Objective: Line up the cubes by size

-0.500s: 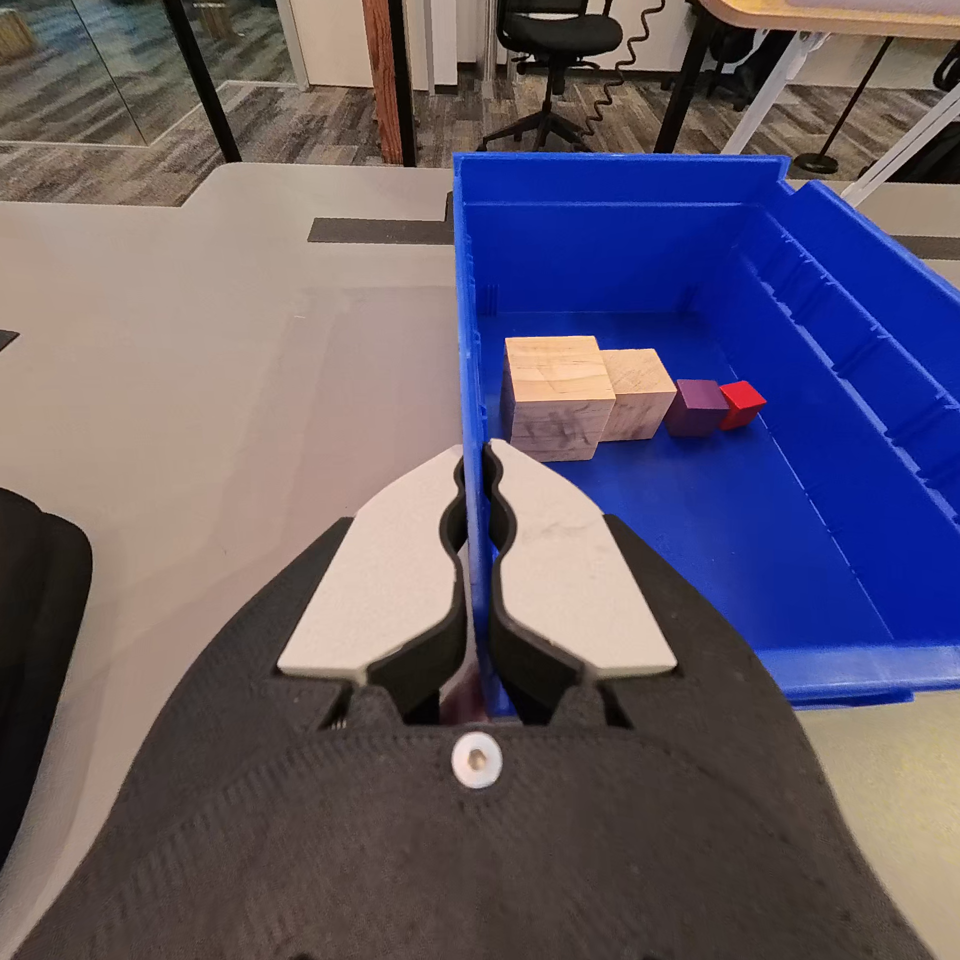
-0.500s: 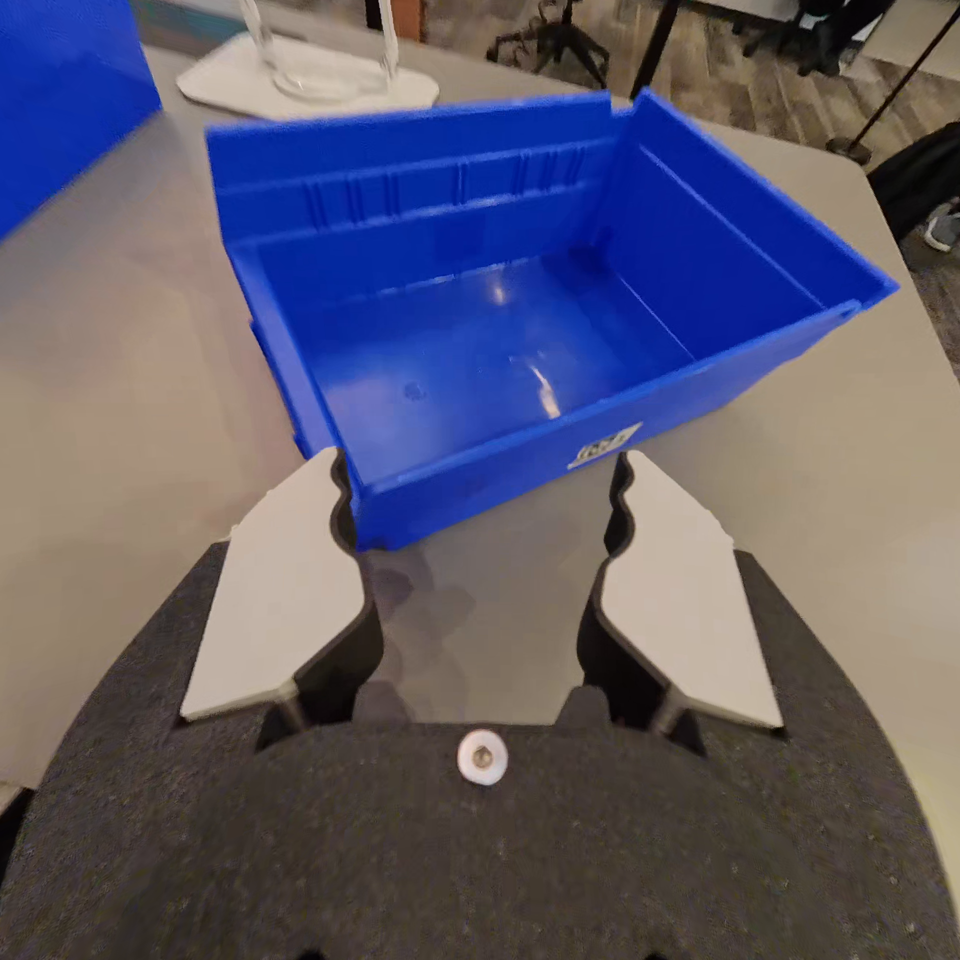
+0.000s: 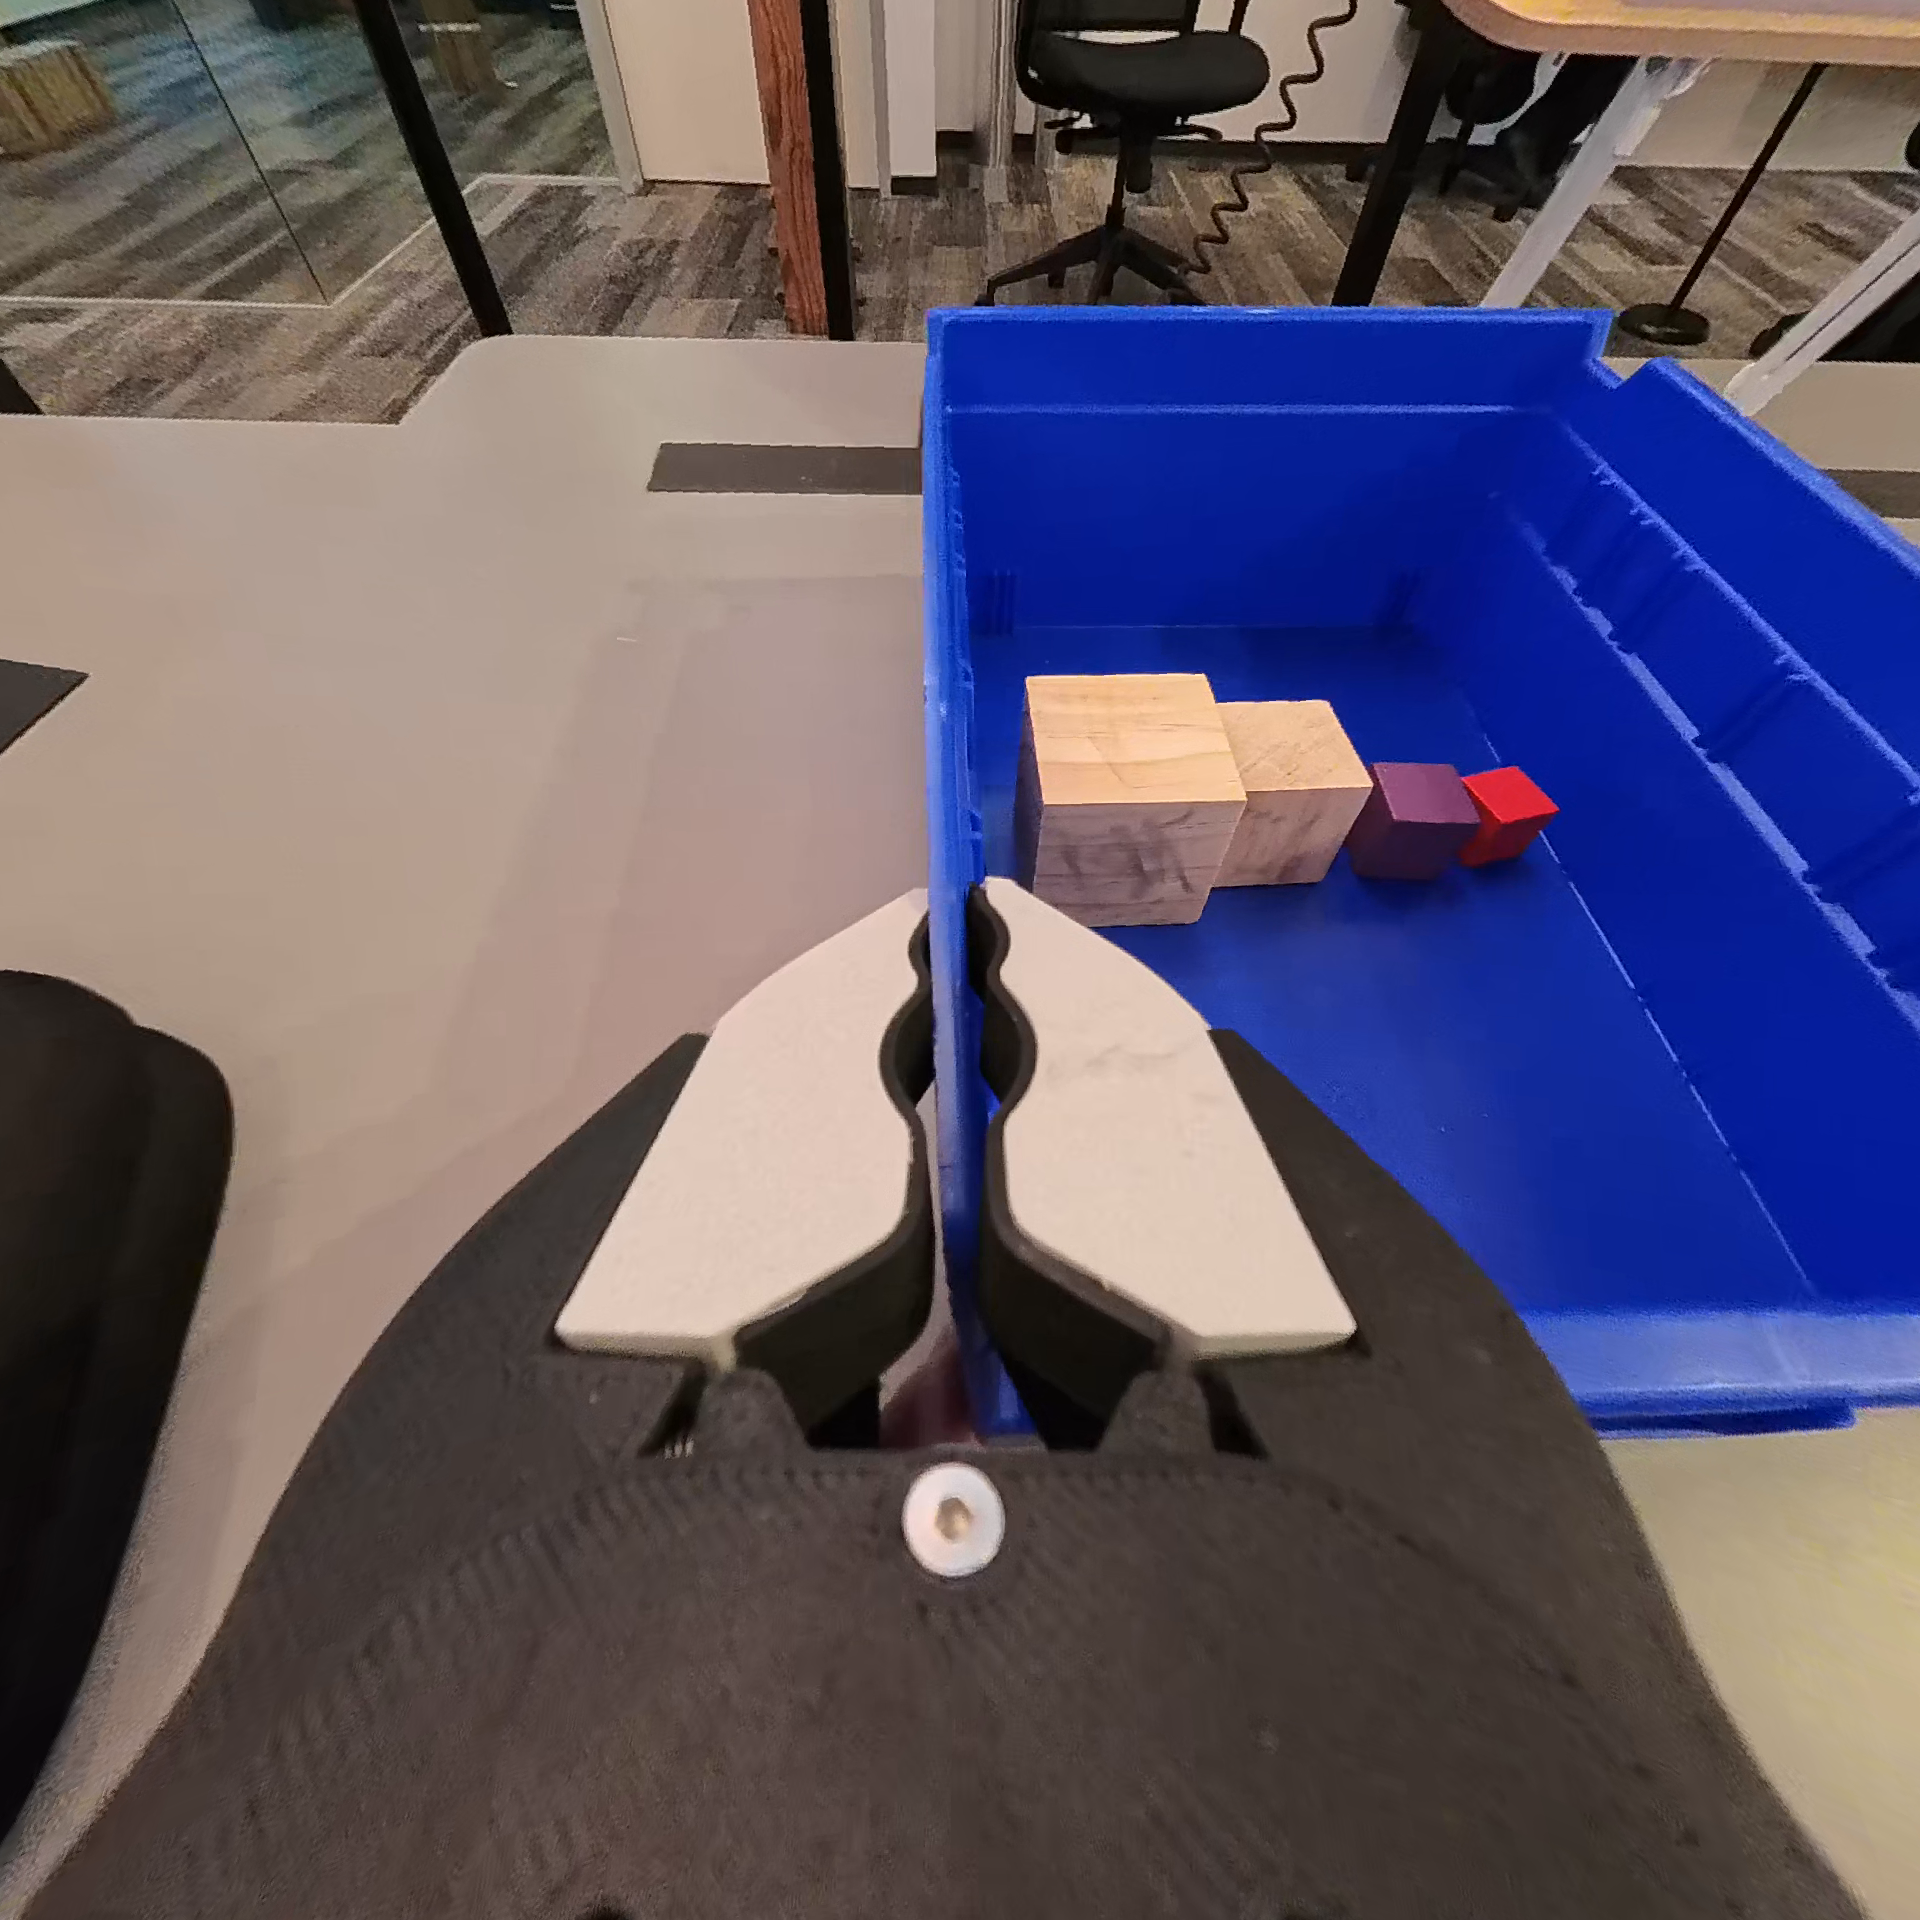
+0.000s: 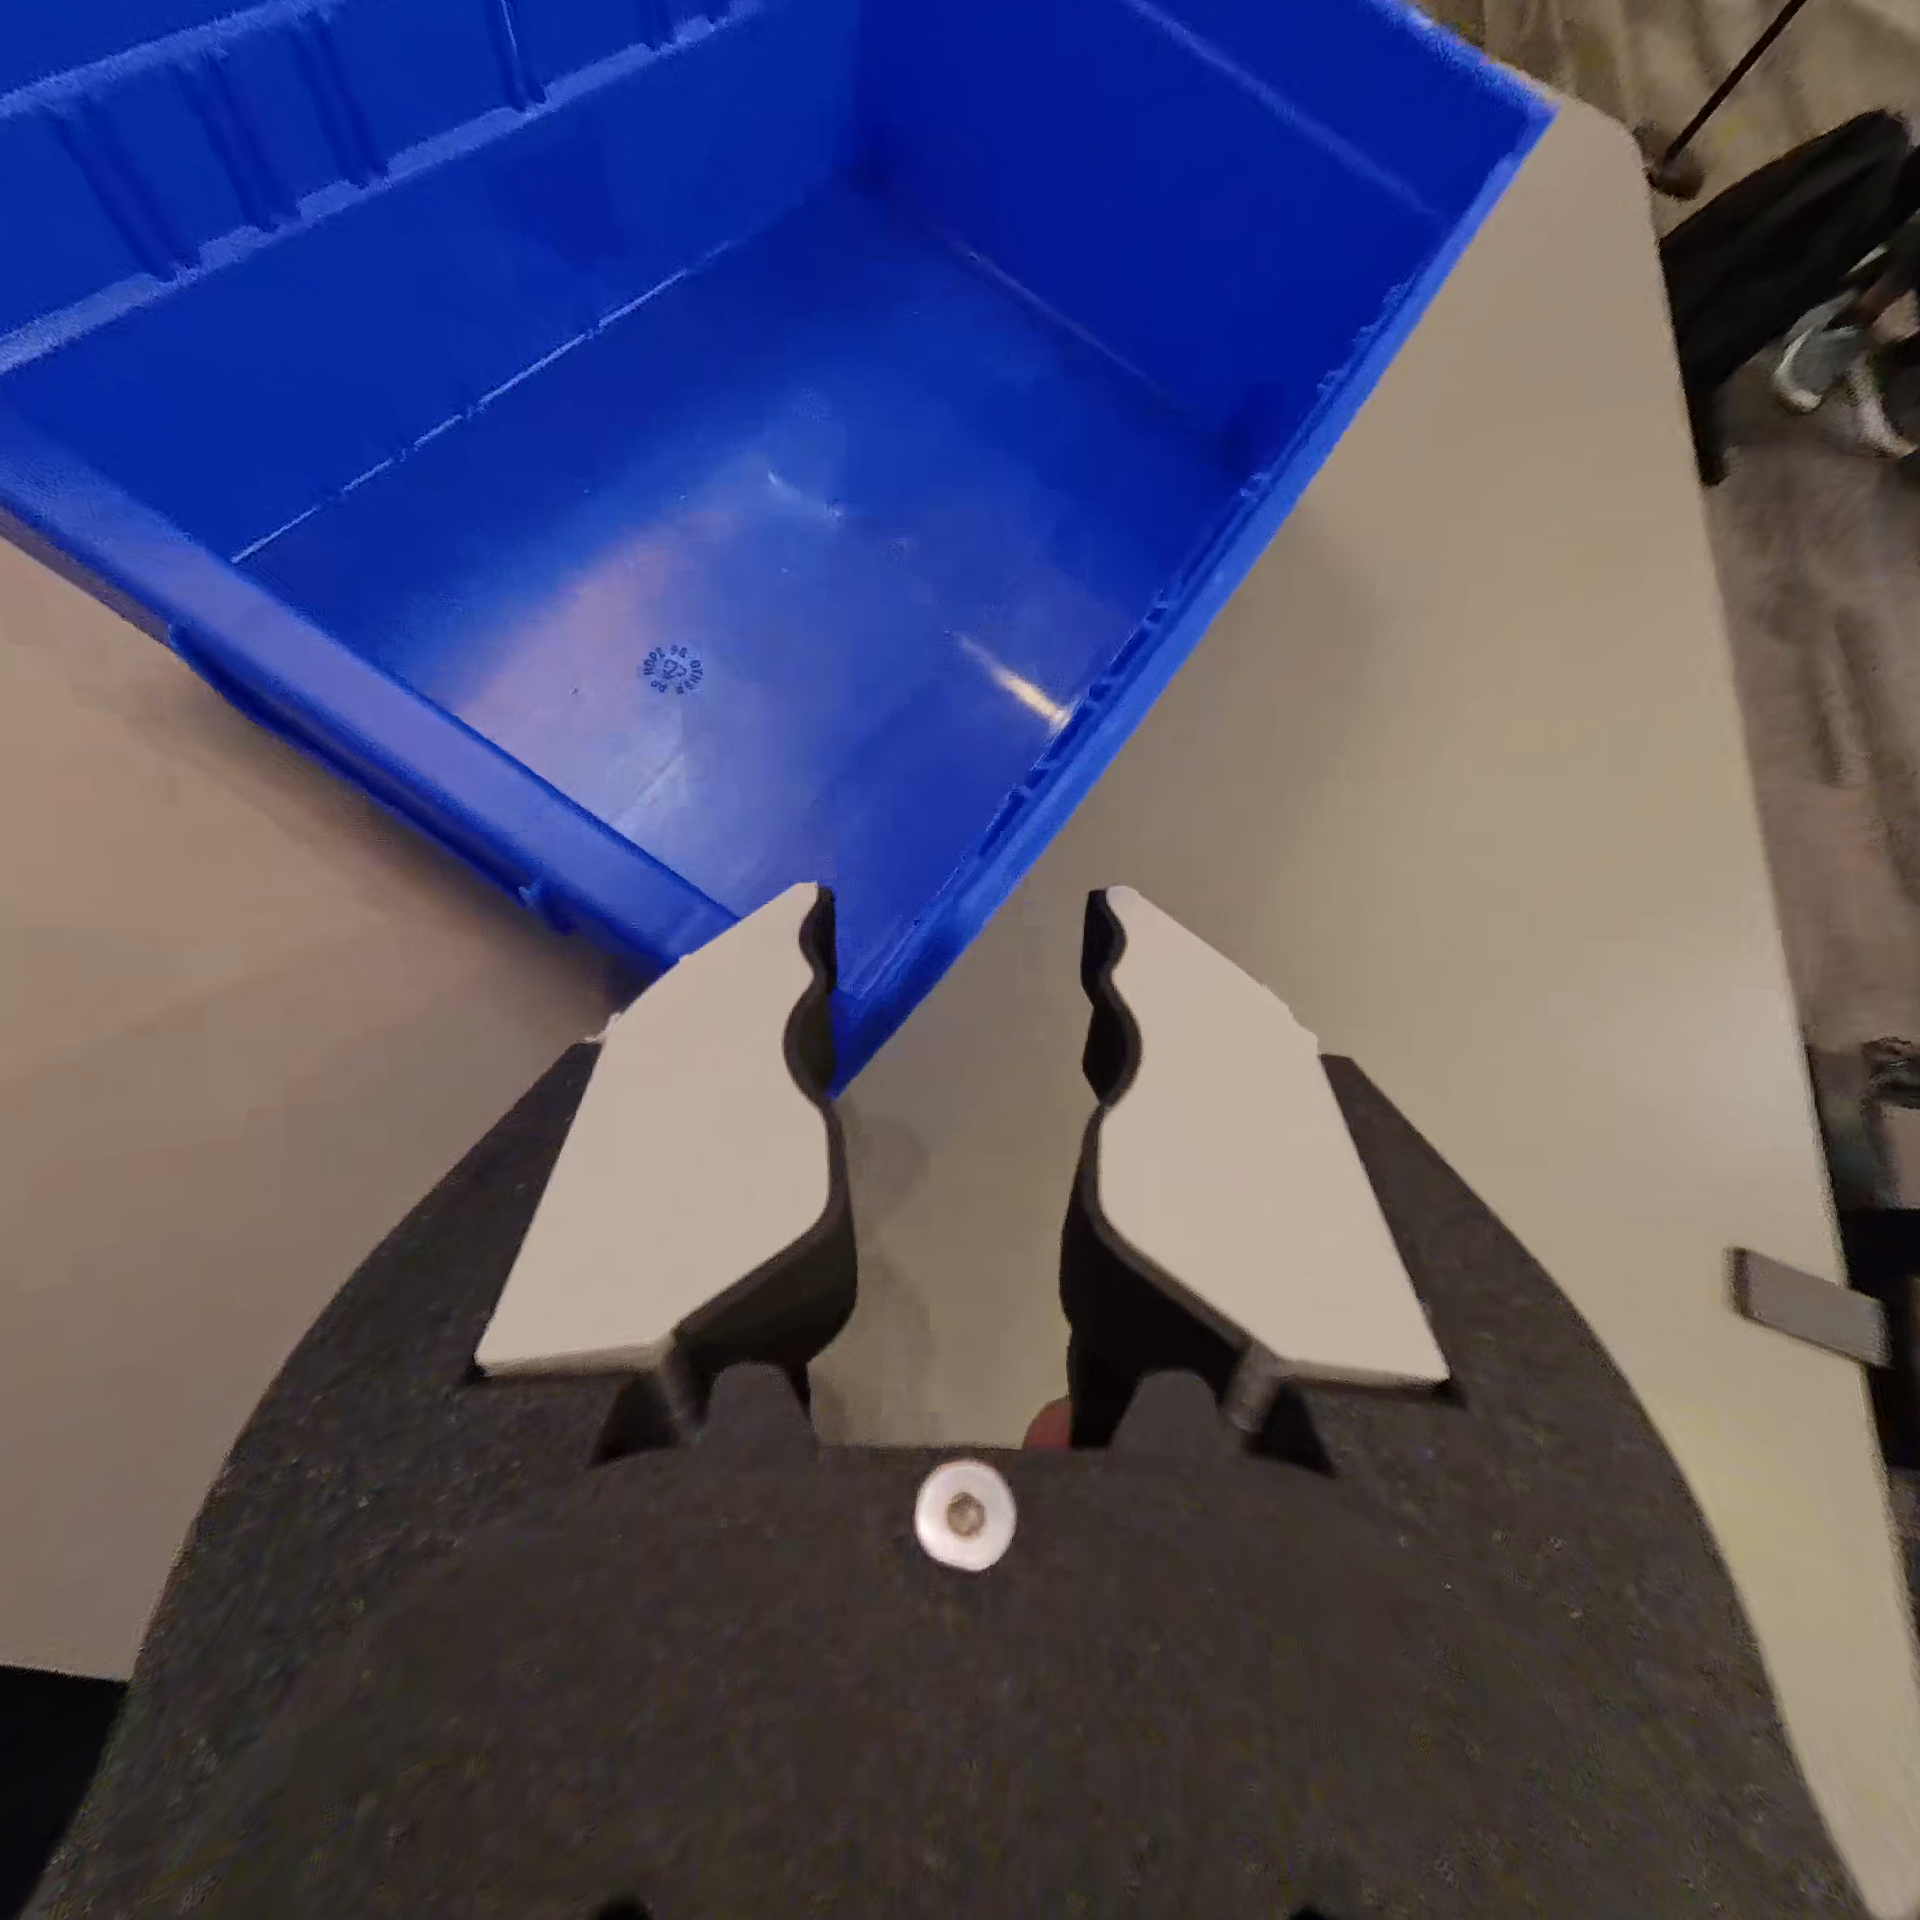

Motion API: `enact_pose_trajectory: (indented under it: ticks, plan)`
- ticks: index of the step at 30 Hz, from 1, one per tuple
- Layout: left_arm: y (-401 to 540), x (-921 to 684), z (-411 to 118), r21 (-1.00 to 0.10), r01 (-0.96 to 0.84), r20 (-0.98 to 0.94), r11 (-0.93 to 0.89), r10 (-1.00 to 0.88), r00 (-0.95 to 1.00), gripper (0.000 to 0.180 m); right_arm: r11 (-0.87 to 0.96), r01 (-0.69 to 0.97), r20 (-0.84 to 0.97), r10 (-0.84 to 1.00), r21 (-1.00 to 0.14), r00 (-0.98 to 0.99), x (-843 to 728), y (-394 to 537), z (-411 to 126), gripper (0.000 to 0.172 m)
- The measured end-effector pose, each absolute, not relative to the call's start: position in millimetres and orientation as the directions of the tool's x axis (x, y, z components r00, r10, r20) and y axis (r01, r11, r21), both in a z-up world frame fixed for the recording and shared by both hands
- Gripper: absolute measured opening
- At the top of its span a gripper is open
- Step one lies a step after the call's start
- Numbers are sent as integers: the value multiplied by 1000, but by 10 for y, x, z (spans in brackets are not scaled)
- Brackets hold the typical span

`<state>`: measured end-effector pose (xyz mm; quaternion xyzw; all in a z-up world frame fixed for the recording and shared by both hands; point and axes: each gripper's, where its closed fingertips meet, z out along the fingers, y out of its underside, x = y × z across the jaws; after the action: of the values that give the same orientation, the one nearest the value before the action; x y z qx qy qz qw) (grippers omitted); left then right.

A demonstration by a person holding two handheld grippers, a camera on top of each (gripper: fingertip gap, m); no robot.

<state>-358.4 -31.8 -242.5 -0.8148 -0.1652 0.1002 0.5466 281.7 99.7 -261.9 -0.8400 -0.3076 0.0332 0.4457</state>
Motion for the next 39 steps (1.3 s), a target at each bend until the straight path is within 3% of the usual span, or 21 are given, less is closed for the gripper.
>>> enact_pose_trajectory:
  ticks: [5,10,17,39]
  plan:
    - [-381,-3694,-2425,-922,161,3,-353,410,912,3,-384,462,221,526,-800,821,2823,1140,-2665,15]
    - [-424,-3845,-2427,-919,188,23,-347,430,902,2,-378,456,239,497,-805,834,2962,1344,-2668,7]
    - [-362,-3990,-2431,-908,226,61,-352,423,904,2,-417,330,93,495,-847,864,3021,1677,-2667,2]
    - [51,-4605,-2440,-909,223,54,-352,432,900,2,-445,293,81,436,-846,896,3275,2886,-2677,2]
